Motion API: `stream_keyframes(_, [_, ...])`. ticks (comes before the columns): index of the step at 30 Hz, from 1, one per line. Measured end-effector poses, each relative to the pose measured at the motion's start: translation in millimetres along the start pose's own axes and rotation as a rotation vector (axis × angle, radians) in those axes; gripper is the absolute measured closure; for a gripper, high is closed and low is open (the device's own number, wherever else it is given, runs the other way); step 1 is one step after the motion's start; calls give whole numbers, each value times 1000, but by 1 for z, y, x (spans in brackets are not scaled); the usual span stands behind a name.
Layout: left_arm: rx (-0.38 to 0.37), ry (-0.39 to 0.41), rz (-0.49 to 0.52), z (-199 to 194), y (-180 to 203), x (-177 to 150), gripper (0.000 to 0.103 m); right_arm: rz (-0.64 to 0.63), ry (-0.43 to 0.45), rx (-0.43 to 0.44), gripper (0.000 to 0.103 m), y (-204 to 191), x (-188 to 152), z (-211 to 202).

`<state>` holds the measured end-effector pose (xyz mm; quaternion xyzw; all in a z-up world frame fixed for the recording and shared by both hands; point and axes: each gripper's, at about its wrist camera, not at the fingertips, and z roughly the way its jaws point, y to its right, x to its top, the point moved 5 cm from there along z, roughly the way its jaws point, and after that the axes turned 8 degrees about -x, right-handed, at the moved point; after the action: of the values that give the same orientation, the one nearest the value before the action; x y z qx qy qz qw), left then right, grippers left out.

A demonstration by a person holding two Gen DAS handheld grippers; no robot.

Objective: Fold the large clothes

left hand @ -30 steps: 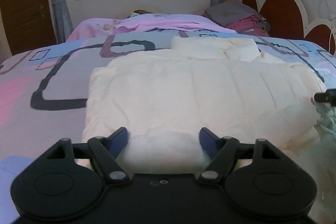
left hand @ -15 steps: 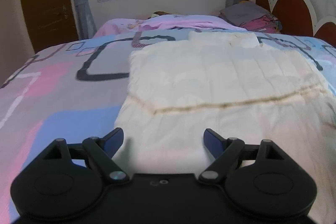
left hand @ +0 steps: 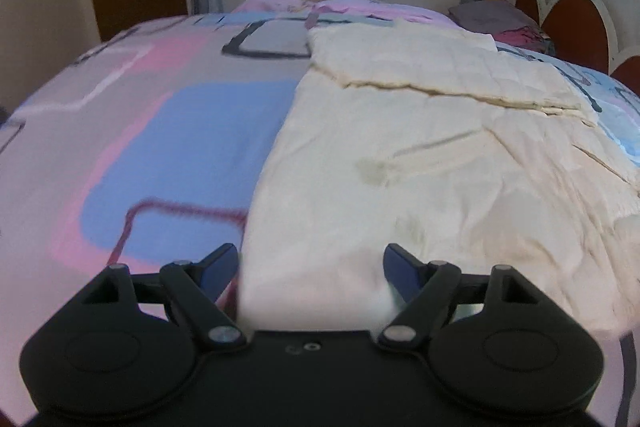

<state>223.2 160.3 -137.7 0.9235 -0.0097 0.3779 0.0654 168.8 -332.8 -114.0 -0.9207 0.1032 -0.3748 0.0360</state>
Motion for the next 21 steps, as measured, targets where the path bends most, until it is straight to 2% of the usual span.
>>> stream_keyframes(6, [-110, -19, -162, -9, -21, -22, 25, 122, -72, 70, 29, 16, -27, -4])
stream_keyframes(7, [-133, -25, -190, -8, -24, -23, 26, 133, -81, 84, 31, 19, -27, -3])
stream_keyframes(8, [-159, -28, -215, -7, -27, -24, 26, 145, -91, 101, 38, 19, -30, -3])
stream_keyframes(12, [-228, -27, -256, -3, -30, -23, 32, 231, -120, 137, 40, 28, -30, 8])
stream_keyframes(15, [-350, -42, -336, 9, -34, -17, 33, 316, -141, 202, 40, 32, -24, 19])
stream_keyframes(17, [-414, -46, -394, 16, -37, -13, 33, 328, -154, 245, 40, 29, -20, 24])
stream_keyframes(19, [-437, -56, -401, 21, -36, -10, 39, 315, -166, 264, 40, 24, -16, 29])
stream_keyframes(20, [-446, -64, -391, 22, -34, -11, 41, 297, -173, 287, 52, 21, -16, 29])
stream_keyframes(21, [-462, -71, -382, 23, -32, -13, 51, 289, -189, 310, 65, 18, -17, 28])
